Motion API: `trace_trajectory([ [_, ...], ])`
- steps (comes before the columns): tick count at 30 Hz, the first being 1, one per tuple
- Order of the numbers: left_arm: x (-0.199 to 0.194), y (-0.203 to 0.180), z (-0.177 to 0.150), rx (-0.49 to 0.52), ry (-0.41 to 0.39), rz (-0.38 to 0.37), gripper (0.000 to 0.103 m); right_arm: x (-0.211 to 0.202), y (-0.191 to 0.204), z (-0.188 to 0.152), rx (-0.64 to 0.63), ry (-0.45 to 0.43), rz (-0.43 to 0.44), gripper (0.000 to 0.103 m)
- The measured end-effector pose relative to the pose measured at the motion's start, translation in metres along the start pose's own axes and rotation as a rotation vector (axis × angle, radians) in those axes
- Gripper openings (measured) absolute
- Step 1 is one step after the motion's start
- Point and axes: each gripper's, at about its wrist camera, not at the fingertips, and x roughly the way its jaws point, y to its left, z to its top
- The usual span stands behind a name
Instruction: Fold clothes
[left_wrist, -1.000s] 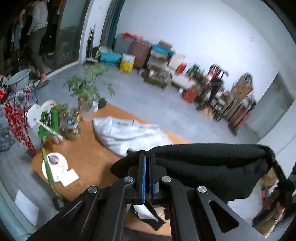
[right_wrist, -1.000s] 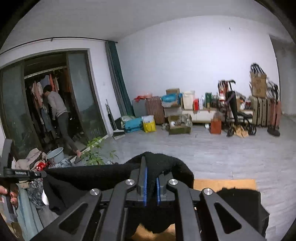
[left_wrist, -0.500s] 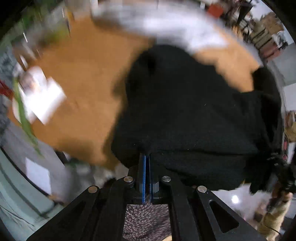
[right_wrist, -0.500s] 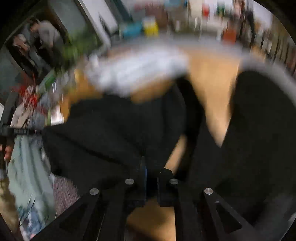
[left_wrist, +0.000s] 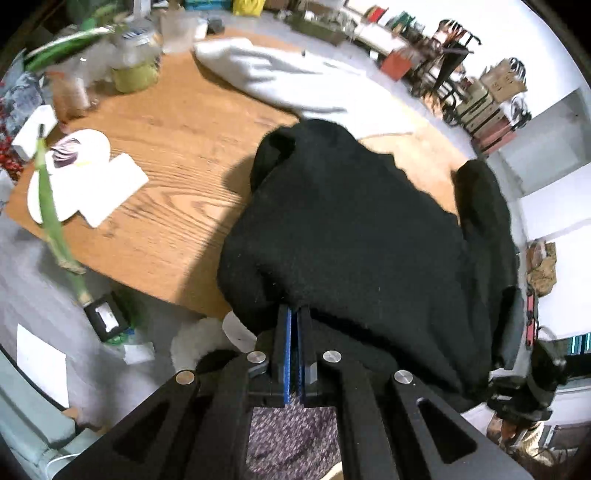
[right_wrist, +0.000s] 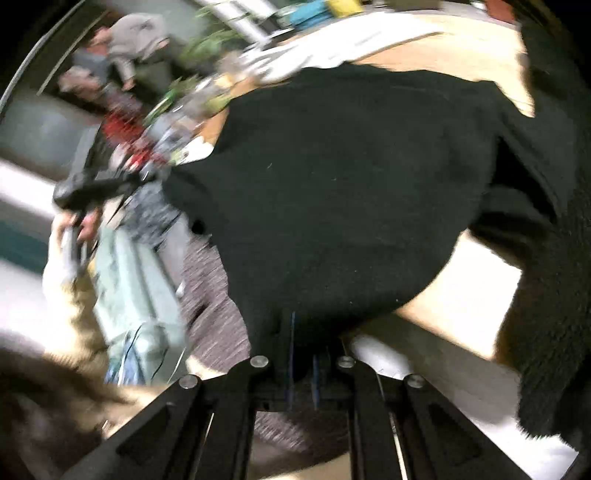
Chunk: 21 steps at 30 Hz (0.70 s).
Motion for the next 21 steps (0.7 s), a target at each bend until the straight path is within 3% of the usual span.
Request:
trace_trajectory([
  [4, -0.005, 0.023, -0.029, -0.033, 0.031, 0.011, 0.002, 0.019, 0.007, -0.023, -0.024, 0.127, 0.009, 0.011],
  [6, 0.001, 0.03, -0.04, -0.049, 0.086, 0.062, 0.003, 0.025, 0.001, -0.023, -0.007, 0.174, -0.004, 0.019],
  [7, 0.005, 0.034, -0.045, -0.069, 0.127, 0.103, 0.003, 0.023, -0.002, -0.02, -0.005, 0.181, -0.027, 0.033],
  [8, 0.008, 0.039, -0.05, -0.088, 0.169, 0.144, 0.003, 0.016, -0.006, -0.014, -0.012, 0.17, -0.071, 0.052],
  [10, 0.005, 0.04, -0.051, -0.113, 0.198, 0.206, 0.004, -0.002, -0.014, 0.0, -0.025, 0.133, -0.157, 0.058],
  [12, -0.012, 0.034, -0.041, -0.124, 0.141, 0.193, 0.006, -0.034, -0.024, 0.022, -0.037, 0.037, -0.238, 0.061],
  [14, -0.023, 0.023, -0.02, -0.124, 0.104, 0.171, 0.022, -0.063, -0.039, 0.049, -0.038, -0.063, -0.288, 0.069],
  [16, -0.017, 0.006, 0.011, -0.134, 0.101, 0.169, 0.071, -0.076, -0.055, 0.081, -0.047, -0.126, -0.335, 0.071],
  [20, 0.049, -0.037, 0.09, -0.079, 0.17, 0.132, 0.074, -0.064, -0.096, 0.169, -0.053, -0.162, -0.498, 0.072],
  [21, 0.07, -0.045, 0.109, -0.109, 0.189, 0.112, 0.074, -0.053, -0.105, 0.188, -0.04, -0.156, -0.51, 0.073],
])
